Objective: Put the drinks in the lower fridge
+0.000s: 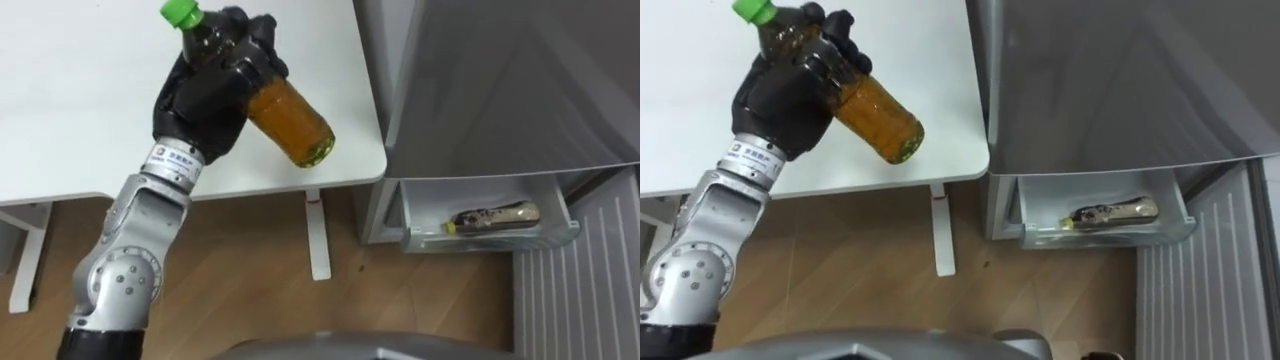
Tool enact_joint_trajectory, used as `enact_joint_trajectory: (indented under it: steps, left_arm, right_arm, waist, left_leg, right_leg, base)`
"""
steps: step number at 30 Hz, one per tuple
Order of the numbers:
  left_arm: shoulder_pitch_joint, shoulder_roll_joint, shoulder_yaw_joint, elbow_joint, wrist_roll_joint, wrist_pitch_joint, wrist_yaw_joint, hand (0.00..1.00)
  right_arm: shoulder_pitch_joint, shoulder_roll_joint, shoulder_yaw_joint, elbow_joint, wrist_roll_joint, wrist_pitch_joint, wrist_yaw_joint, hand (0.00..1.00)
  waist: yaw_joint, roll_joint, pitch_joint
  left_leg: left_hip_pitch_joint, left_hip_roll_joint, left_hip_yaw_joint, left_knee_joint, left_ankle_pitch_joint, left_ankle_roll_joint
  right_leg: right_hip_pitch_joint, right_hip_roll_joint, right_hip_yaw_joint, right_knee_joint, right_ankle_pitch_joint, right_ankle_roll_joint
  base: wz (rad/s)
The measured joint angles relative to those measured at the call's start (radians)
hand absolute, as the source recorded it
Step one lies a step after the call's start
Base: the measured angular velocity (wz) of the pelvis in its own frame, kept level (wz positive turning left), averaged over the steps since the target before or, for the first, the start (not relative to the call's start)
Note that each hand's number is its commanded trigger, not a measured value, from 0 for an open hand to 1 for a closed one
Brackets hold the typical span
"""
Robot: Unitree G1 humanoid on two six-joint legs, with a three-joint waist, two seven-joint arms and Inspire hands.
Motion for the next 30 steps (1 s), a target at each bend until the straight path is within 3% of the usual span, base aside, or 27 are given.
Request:
enact_joint_trajectory:
  steps: [7,14,20,24,30]
  left_arm:
    - [0.013,-0.002,-0.010,0.072,-0.045,0.016,-0.015,1.00]
    - [0.029,0.007,-0.032,0.116,-0.064,0.027,-0.027,1.00]
    - [0.059,0.027,-0.107,0.144,-0.061,0.028,-0.055,1.00]
    - [0.066,0.032,-0.137,0.208,-0.049,0.047,-0.064,1.00]
    - [0.072,0.061,-0.179,0.224,-0.013,0.054,-0.066,1.00]
  right_arm:
    - [-0.001,0.000,0.001,-0.005,-0.003,0.002,-0.006,0.00]
    - [-0.003,-0.004,0.003,-0.006,-0.024,0.021,-0.025,0.00]
    - [-0.011,-0.018,0.017,-0.005,-0.207,0.022,-0.076,0.00]
    - [-0.037,-0.022,0.020,0.000,-0.285,0.022,-0.136,0.00]
    - [-0.052,-0.021,0.031,-0.008,-0.242,0.022,-0.176,0.00]
  waist:
    - [0.002,-0.024,-0.0109]
    - [0.004,-0.031,-0.0123]
    - [0.003,-0.028,-0.0137]
    - [0.000,-0.026,-0.0134]
    - [0.000,-0.027,-0.0097]
  left_leg:
    - [0.003,0.000,-0.004,-0.002,0.000,0.000]
    - [0.006,-0.001,-0.003,0.001,0.000,0.000]
    - [0.005,-0.001,-0.004,0.005,0.000,0.000]
    - [0.005,-0.001,-0.004,0.006,0.001,0.001]
    - [0.000,-0.002,-0.005,-0.001,0.001,0.001]
  right_leg:
    - [-0.002,0.000,-0.008,-0.001,-0.003,-0.001]
    - [0.003,-0.001,-0.009,0.001,-0.002,-0.001]
    - [0.003,-0.001,-0.012,0.004,-0.002,-0.001]
    - [0.002,-0.001,-0.011,0.002,-0.002,-0.001]
    - [0.003,-0.002,-0.012,-0.001,-0.003,-0.001]
  base:
    - [0.02]
    - [0.00]
    - [0.00]
    - [0.00]
    - [0.00]
